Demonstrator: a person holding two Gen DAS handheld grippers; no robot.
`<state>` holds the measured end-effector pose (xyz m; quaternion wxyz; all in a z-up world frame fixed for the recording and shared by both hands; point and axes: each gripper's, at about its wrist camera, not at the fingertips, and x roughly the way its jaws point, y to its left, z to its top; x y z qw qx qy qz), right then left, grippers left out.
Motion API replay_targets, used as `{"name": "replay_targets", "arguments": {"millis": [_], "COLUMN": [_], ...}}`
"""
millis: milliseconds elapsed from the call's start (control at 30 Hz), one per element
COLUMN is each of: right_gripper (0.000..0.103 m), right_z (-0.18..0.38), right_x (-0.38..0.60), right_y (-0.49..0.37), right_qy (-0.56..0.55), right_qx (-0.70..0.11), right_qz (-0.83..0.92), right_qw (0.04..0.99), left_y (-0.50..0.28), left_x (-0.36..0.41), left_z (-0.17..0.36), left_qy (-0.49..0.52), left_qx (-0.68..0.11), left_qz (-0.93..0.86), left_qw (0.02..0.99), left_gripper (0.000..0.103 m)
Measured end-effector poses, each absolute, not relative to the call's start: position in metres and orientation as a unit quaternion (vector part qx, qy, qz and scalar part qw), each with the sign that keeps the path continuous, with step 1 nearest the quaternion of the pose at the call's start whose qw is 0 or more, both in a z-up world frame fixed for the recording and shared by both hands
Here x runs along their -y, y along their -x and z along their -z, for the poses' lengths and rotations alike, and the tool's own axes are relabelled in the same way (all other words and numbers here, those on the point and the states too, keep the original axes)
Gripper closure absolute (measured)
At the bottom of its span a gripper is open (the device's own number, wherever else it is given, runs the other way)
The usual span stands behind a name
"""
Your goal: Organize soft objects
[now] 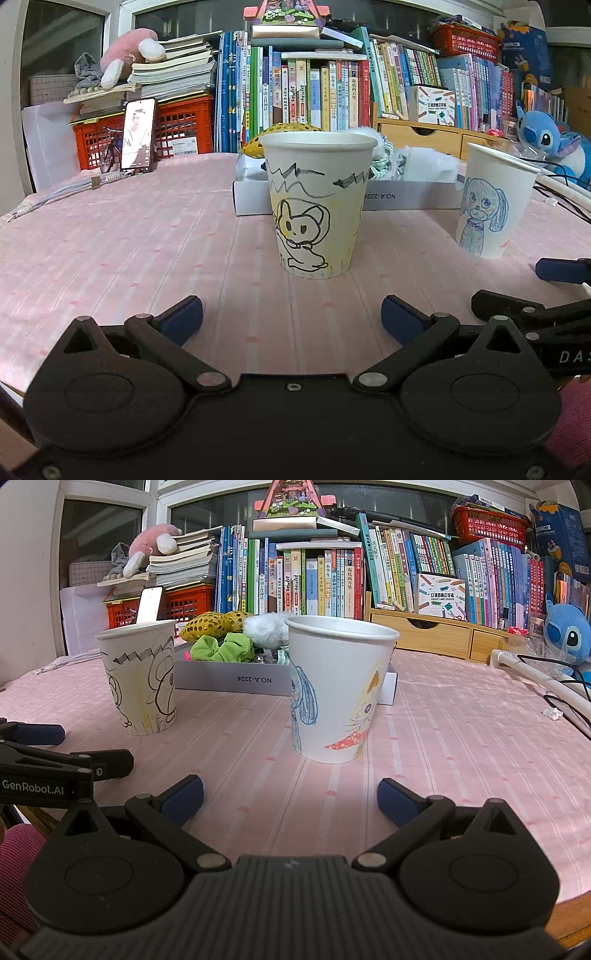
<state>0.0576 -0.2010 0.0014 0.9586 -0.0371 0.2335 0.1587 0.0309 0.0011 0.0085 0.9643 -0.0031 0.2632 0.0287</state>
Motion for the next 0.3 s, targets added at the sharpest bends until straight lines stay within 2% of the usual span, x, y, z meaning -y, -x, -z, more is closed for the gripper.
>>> {"name": "replay_targets", "arguments": {"millis": [300], "right_gripper": [0.0], "right_z": [-0.0015], "right_x": [0.2011], "right_y": [-0.0576], "right_qy": [0.037], "right_qx": [-0.234], "right_qz": [-0.159], "right_qw": [0.959], "left_y": [-0.0308], "left_x": [-0.0008], "left_z": [-0.0084], "left_qy": [0.003], "left_qx": [-0.263], "left_qz": [-0.028], "left_qw": [0.965], "left_gripper": [0.0]}}
